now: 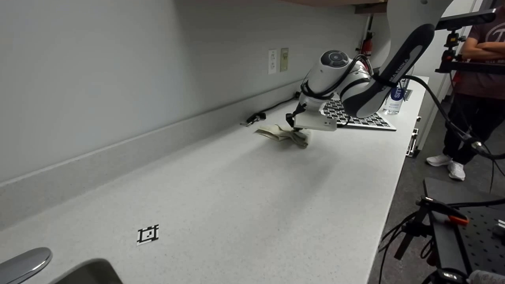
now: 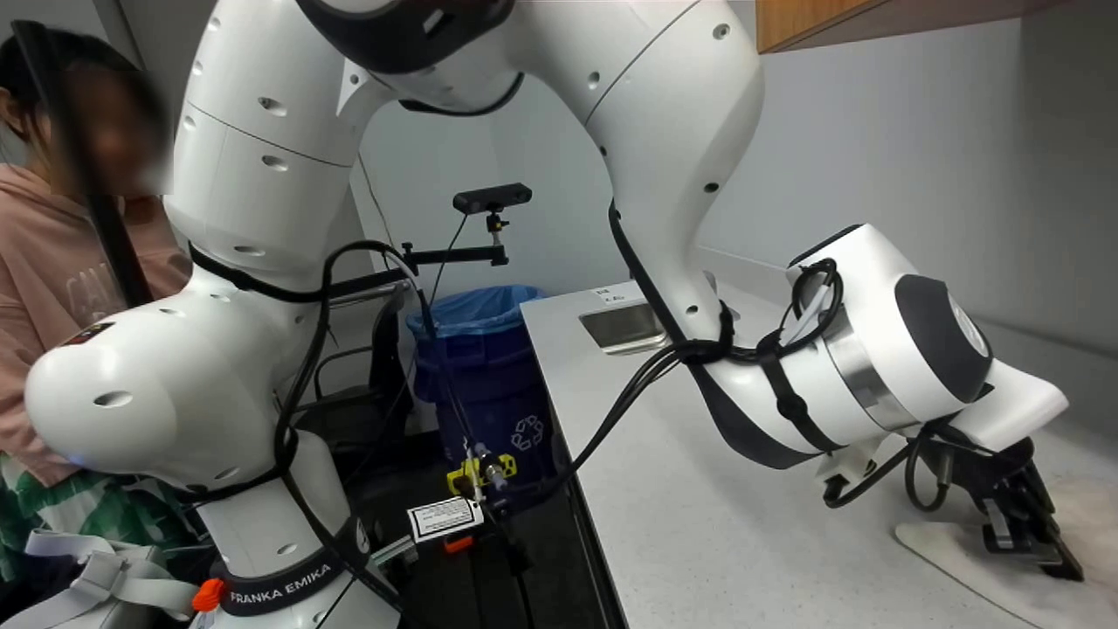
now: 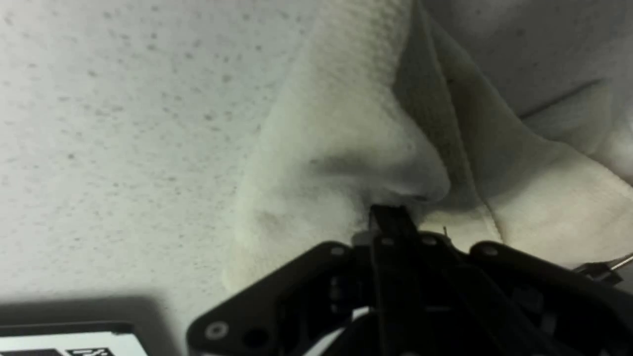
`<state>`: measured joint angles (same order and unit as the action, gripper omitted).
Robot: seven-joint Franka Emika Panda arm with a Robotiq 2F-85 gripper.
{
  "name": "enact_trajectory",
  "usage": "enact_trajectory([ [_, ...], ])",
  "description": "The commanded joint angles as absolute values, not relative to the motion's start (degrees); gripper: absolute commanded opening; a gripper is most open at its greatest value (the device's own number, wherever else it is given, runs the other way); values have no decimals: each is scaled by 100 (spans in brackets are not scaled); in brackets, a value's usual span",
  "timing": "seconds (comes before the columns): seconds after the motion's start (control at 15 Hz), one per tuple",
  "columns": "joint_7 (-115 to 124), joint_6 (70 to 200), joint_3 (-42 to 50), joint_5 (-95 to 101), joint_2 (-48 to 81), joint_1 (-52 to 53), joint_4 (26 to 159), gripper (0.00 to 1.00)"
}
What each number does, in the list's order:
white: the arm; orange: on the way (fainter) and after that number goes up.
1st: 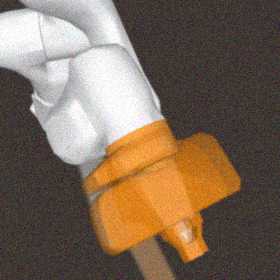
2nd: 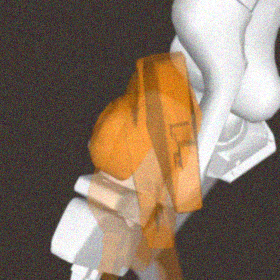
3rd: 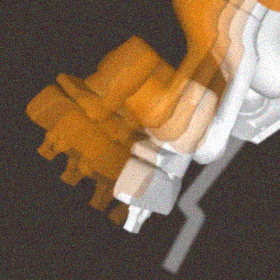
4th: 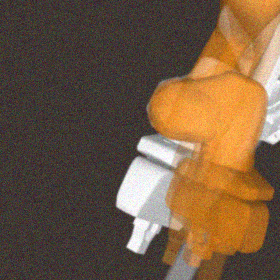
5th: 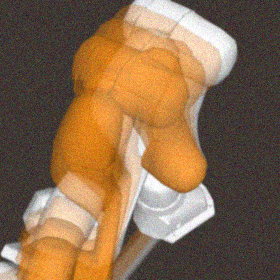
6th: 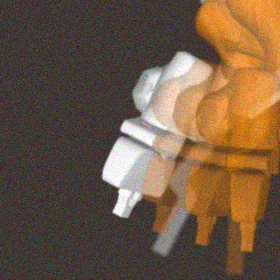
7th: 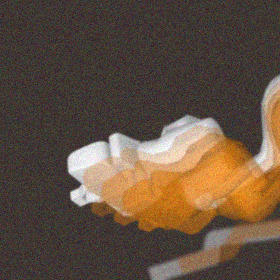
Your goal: Use the cloth on the counter to wipe the countertop
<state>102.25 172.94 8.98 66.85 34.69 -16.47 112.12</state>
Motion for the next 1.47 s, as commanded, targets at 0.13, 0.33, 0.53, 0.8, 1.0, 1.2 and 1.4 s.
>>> enact_trajectory([
  [0.13,10151,17223,666,6437,3620,-1619,11059,0],
  [0.33,9983,17222,339,6327,3741,-1571,10885,0],
  [0.53,9778,17222,-66,6271,3852,-1531,10750,0],
  [0.8,9476,17262,-547,6263,3903,-1608,10780,0],
  [1.0,9332,17312,-729,6306,3814,-1665,10974,0],
  [1.2,9227,17339,-829,6341,3735,-1702,11165,0],
  [1.4,9067,17347,-919,6353,3630,-1766,11410,0],
])
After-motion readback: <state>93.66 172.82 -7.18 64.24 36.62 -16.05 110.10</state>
